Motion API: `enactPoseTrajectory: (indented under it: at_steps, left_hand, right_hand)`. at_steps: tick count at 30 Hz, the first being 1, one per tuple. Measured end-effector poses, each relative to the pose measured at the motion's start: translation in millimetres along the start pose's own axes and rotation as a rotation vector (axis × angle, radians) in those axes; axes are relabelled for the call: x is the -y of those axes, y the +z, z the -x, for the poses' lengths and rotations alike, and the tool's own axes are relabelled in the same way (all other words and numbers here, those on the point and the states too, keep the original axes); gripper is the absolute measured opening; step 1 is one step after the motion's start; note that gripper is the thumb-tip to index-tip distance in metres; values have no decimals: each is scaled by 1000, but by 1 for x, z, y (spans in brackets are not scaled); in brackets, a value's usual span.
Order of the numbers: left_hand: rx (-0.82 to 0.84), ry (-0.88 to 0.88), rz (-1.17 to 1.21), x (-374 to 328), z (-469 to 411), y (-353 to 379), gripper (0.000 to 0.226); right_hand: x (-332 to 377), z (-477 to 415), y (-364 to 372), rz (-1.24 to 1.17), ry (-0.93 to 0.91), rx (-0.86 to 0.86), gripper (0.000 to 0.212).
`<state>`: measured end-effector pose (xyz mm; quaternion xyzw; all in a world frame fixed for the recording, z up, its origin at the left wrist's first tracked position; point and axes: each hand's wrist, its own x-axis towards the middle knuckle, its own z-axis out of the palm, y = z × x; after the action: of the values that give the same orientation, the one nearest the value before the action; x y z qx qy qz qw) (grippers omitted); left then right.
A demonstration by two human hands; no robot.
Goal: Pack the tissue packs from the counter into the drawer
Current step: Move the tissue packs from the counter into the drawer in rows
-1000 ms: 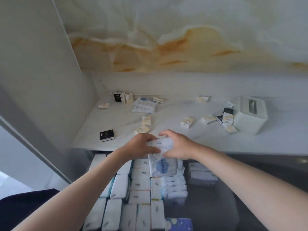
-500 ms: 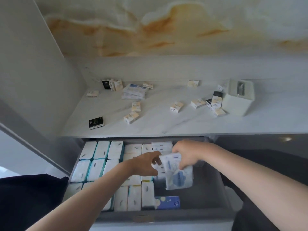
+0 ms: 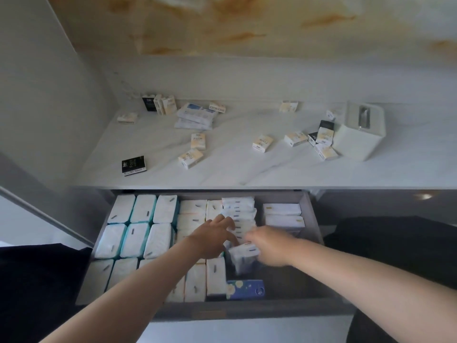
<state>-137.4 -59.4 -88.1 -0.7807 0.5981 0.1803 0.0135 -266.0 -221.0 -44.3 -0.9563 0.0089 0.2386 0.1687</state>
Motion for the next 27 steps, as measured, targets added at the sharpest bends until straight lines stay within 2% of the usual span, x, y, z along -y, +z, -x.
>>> enactPoseTrajectory:
  at_steps: [2,4,6,7,10,14,17,21,23,27]
  left_hand:
    - [-4,-2,77,3,0,-3,48]
    - [-13,-21,179,3,1,-7,43]
    - [-54,-42,244,0,4,-6,33]
    - [-76,-46,247,-2,6,-4,34]
    - [-93,-17,109,-8,10,9,50]
    - [-130,-22,2,-9,10,17,43]
    - [-148,-48,-23,-14,9,21,44]
    - [-160,-56,-25,-17,7,23,46]
    - [-158,-36,-41,-18,6,21,45]
    - [-178,-20,-26,-18,10,24,54]
  right_hand:
    - [2,-3,18,48,-17,-60,30]
    - [3,-8,36,96,-3,-116,37]
    - [5,-14,49,83,47,-175,38]
    - [6,-17,54,55,74,-207,36]
    - [9,-21,63,-3,103,-279,33]
    - [6,-19,65,55,80,-285,44]
    - [-1,-11,63,114,206,-228,59]
    - [-9,-5,70,-379,547,-58,62]
    - [-7,-10,76,-534,538,5,74]
    - [-2,-23,75,-524,403,70,62]
